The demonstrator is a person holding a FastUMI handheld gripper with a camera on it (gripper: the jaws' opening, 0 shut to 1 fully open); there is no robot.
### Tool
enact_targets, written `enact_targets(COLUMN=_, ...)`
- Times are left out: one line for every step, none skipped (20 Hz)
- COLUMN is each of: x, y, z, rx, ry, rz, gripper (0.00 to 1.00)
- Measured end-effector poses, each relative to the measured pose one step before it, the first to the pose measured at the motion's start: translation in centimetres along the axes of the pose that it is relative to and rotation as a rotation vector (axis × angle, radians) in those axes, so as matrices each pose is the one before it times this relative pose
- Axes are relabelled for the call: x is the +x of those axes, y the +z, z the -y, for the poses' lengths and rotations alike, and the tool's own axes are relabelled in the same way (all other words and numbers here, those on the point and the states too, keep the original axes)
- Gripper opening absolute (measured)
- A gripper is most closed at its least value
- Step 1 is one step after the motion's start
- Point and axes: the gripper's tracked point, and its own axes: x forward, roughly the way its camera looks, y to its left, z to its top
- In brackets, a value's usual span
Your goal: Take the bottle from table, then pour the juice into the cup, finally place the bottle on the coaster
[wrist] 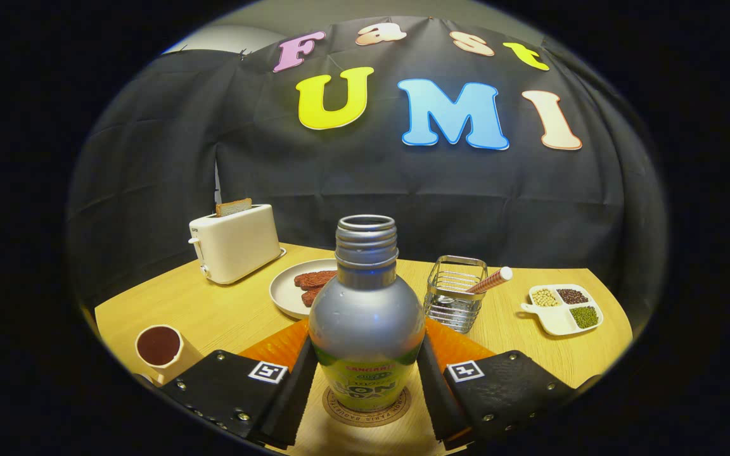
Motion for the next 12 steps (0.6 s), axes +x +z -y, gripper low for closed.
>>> enact_targets(x=0.114, y=-0.408, z=-0.056, rx=0.00543, ry=0.00295, rz=-0.00618, gripper=0.77)
enact_targets(x=0.07, y=-0.186, z=0.075, rx=-0.00651, ry=-0.00784, rz=-0.00174, gripper=0.77)
enact_targets(x=-0.031, y=-0.097, z=0.261, rx=-0.00677, ry=-0.00718, rz=-0.00029, gripper=0.77)
enact_targets(x=-0.056, y=-0.165, z=0.068, rx=0.00721, ry=-0.00361, rz=-0.00802, gripper=0.77)
enact_targets(x=-0.074, y=-0.14, z=-0.022, rx=0.00869, ry=-0.00081, rz=0.00616, gripper=0.77)
enact_targets(x=0.02, y=0.014, z=0.025, rx=-0.00186, ry=-0.00181, rz=0.00758, gripper=0.77)
enact_targets(x=-0.022, y=0.024, z=-0.002, rx=0.00276, ry=0.00062, rz=0.00489, gripper=0.77)
enact_targets(x=-0.09, y=0.149, z=0.022, rx=0.00315, ry=-0.00343, rz=0.00392, gripper=0.77)
enact_targets(x=0.08, y=-0.248, z=-0.056, rx=0.00055, ry=0.0007, rz=0.00122, gripper=0.77)
enact_targets(x=-0.028, y=-0.001, z=0.001, rx=-0.00256, ry=-0.00156, rz=-0.00239, gripper=0.79)
enact_targets(x=-0.254, y=0.087, z=0.129, rx=-0.00194, ry=-0.0076, rz=-0.00109, gripper=0.8)
enact_targets(x=-0.416, y=0.385, z=0.178, rx=0.0032, ry=-0.00749, rz=0.00541, gripper=0.83)
